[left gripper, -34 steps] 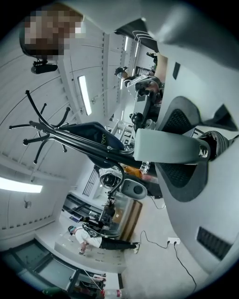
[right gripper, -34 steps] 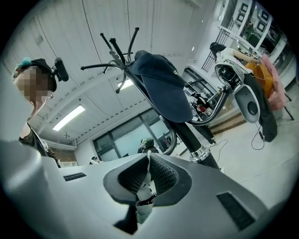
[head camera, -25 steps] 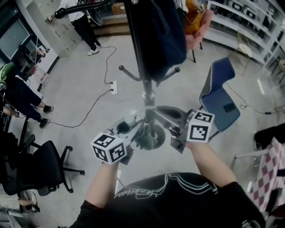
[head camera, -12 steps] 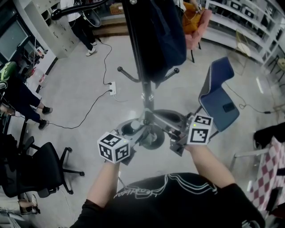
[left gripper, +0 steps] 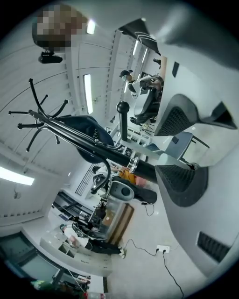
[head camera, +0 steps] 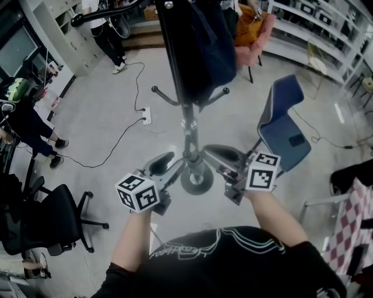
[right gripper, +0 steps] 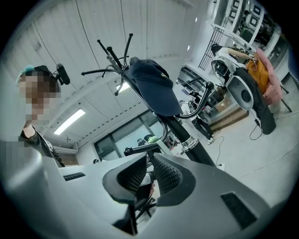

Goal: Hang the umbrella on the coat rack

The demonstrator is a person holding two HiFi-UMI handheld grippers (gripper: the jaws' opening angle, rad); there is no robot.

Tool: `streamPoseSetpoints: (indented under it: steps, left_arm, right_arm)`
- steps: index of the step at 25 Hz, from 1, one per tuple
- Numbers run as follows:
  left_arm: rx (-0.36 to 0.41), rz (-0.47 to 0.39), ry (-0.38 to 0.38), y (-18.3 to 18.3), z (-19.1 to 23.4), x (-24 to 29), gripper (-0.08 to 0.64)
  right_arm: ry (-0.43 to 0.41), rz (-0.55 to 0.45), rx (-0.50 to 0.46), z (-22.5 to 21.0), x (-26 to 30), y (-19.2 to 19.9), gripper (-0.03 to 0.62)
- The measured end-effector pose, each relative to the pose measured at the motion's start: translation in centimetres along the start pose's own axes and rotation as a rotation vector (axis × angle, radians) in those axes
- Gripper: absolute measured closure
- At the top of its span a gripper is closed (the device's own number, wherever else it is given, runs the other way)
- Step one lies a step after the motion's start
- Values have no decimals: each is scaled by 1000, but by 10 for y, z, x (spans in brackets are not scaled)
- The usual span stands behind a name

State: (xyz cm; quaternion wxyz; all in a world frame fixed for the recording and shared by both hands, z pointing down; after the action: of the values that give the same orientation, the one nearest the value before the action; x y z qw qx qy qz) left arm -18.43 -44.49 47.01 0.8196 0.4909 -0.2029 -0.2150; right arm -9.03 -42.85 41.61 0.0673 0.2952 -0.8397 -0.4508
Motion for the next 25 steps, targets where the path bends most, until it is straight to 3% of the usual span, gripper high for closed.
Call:
streamPoseSetpoints:
  steps: [6,11,19,25]
  left_arm:
    - [-13,9,-8,8,-28,-12,389]
    - [-15,-51,-7,-2,-70,-32,463]
    - [-4,-135,49,-15,-169,-67,543]
    - [52,-200,82,-16,-245,-91,561]
  right_arm:
    - [34,7,-9,13,-25,-2,553]
    - [45,50,-57,38,-46,4,554]
    - [-29,78,-141,114,-88,3,561]
    - [-85,60,-167,166,-132,5,575]
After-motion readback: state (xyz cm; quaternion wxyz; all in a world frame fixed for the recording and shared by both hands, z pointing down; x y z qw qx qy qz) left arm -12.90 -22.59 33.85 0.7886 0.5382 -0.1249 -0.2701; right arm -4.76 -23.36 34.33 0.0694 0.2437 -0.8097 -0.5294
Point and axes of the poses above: the fingertips, and each gripper's own axes: x forward along the fingers, z to its left, y out of its underside, the point moved 1 cm from there along -x, backward along the fingers, and after that the axes turned 6 degrees about -z, right-handed, at the moved point
